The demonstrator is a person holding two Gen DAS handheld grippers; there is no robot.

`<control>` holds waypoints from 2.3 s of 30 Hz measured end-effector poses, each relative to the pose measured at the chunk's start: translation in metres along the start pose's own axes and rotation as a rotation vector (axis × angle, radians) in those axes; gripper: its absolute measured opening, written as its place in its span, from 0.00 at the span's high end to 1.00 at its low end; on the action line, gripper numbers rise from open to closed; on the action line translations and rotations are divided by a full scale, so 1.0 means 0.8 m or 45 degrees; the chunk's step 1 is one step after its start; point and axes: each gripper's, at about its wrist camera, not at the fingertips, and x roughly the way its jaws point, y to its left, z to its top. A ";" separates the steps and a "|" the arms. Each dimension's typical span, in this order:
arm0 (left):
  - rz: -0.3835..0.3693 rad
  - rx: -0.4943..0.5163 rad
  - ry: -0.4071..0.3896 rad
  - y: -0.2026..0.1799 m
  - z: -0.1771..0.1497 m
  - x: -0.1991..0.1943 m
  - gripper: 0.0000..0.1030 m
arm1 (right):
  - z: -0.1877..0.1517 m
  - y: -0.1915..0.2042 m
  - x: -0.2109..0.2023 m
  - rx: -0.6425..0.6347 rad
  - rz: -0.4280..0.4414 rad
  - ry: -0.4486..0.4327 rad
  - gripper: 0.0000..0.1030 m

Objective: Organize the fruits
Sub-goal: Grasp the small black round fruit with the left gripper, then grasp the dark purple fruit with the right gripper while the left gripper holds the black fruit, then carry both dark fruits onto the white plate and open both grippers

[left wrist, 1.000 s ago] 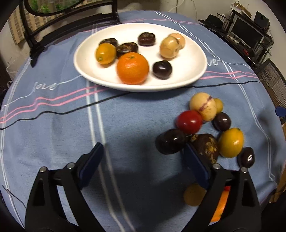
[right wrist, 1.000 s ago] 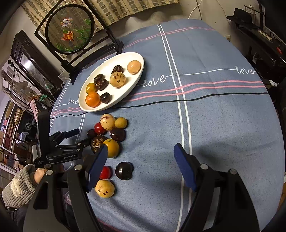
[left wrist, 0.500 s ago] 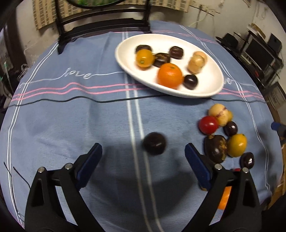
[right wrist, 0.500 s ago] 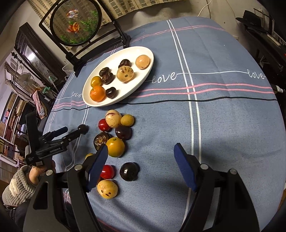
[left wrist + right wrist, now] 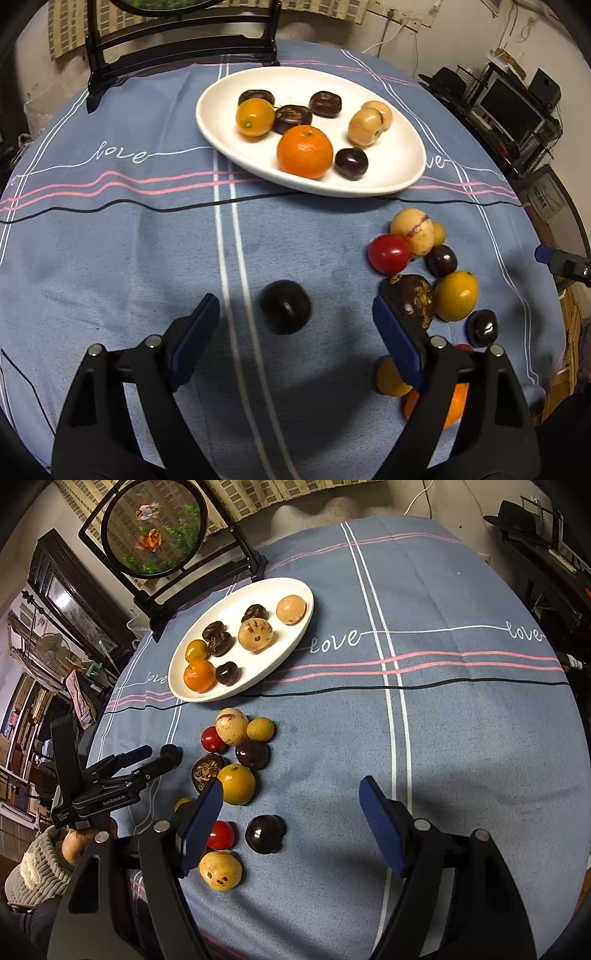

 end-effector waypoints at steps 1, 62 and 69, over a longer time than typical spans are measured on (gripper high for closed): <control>0.000 0.001 0.003 0.000 0.000 0.001 0.16 | 0.000 0.000 0.000 0.000 0.000 0.001 0.26; 0.029 -0.004 0.045 0.005 -0.002 0.021 0.68 | -0.060 0.067 0.090 -0.626 -0.070 0.253 0.65; 0.014 -0.055 0.012 0.013 -0.003 0.009 0.70 | -0.045 0.052 0.071 -0.547 -0.073 0.166 0.65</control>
